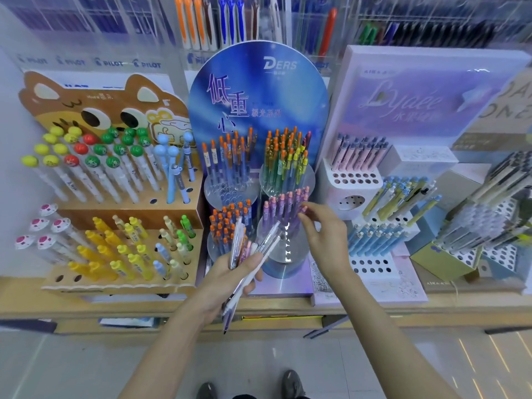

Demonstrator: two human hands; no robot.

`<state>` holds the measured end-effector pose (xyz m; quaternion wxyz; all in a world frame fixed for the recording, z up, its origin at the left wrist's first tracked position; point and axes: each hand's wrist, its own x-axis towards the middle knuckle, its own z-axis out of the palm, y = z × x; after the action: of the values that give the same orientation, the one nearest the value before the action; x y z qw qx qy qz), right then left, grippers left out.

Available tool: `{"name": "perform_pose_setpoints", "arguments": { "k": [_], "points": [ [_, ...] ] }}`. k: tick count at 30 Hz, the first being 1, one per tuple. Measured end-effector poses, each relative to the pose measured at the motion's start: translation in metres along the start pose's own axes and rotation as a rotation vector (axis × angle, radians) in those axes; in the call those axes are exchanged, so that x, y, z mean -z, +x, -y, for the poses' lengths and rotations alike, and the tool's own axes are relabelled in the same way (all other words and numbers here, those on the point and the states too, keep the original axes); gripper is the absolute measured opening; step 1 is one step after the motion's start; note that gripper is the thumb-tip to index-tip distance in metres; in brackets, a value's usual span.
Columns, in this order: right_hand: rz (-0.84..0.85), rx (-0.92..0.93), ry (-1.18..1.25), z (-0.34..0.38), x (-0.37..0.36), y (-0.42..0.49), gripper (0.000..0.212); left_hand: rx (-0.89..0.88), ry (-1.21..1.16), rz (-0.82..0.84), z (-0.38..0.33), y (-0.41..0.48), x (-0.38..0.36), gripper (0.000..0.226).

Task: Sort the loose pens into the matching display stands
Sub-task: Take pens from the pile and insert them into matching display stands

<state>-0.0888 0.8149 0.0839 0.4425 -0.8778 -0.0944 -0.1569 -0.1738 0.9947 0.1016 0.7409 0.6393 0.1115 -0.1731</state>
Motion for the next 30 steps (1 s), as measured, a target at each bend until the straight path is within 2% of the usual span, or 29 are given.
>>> {"name": "perform_pose_setpoints", "arguments": {
  "k": [3, 6, 14, 17, 18, 20, 22, 24, 26, 28, 30],
  "points": [
    [-0.065, -0.115, 0.060, 0.005, -0.005, 0.002, 0.015, -0.025, -0.010, -0.022, -0.002, 0.000, 0.002, 0.032],
    [-0.118, -0.128, 0.024, 0.009, -0.015, 0.006, 0.015, -0.039, -0.019, -0.033, -0.004, 0.002, 0.005, 0.033],
    [-0.128, -0.198, -0.023, 0.014, -0.025, 0.005, 0.022, -0.055, -0.017, -0.018, -0.008, 0.003, 0.005, 0.028],
    [-0.096, -0.173, -0.086, 0.019, -0.016, 0.003, 0.022, -0.046, -0.037, -0.009, -0.010, 0.003, 0.004, 0.027],
    [-0.096, -0.170, -0.062, 0.020, -0.011, 0.000, 0.020, -0.041, -0.049, -0.012, -0.011, 0.004, 0.003, 0.026],
    [-0.085, -0.231, 0.173, 0.028, 0.001, -0.008, 0.017, -0.034, -0.070, -0.020, -0.013, 0.007, 0.001, 0.026],
    [0.061, -0.400, 0.504, 0.040, 0.010, -0.013, 0.036, -0.036, -0.092, -0.025, -0.016, 0.010, -0.003, 0.027],
    [0.304, -0.507, 0.601, 0.048, 0.013, -0.014, 0.052, -0.033, -0.093, -0.029, -0.017, 0.013, -0.008, 0.029],
    [0.459, -0.525, 0.614, 0.056, 0.014, -0.015, 0.049, -0.042, -0.104, -0.008, -0.020, 0.015, -0.017, 0.027],
    [0.484, -0.538, 0.732, 0.060, 0.015, -0.014, 0.034, -0.042, -0.141, 0.022, -0.021, 0.017, -0.025, 0.026],
    [0.462, -0.566, 0.816, 0.059, 0.015, -0.013, 0.030, -0.027, -0.189, 0.039, -0.023, 0.017, -0.031, 0.030]
  ]
}}
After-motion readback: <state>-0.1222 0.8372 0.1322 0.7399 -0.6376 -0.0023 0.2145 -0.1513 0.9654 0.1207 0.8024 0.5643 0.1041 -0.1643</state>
